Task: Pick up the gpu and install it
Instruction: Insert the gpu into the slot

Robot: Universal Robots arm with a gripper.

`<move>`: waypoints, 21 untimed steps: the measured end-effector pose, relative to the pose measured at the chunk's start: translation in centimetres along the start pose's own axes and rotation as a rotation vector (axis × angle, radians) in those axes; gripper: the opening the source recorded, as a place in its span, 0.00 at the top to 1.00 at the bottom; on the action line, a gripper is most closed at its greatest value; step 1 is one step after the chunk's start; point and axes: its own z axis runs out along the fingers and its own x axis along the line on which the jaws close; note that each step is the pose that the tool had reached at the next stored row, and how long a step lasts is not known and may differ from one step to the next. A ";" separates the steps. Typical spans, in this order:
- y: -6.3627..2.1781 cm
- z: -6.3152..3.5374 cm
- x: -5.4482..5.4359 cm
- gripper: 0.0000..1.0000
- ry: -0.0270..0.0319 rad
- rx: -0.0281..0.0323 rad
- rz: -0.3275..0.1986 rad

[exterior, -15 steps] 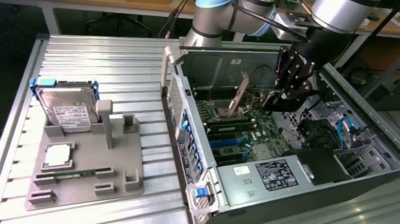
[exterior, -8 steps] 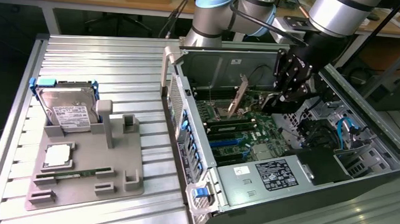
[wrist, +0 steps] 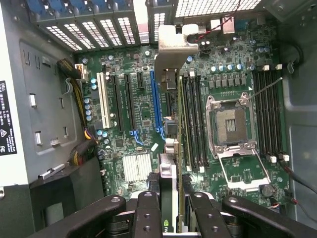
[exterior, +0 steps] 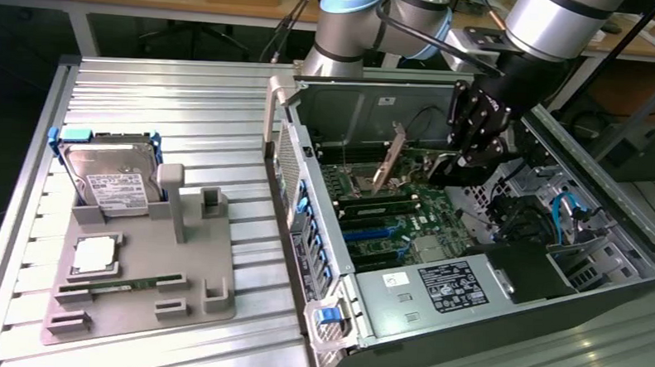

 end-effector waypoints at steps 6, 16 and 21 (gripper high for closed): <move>0.16 0.03 0.0 0.73 0.0026 0.0006 0.000; 0.90 0.11 -0.2 0.73 0.0197 0.0077 0.001; 1.01 0.15 -0.3 0.73 0.0200 0.0082 0.000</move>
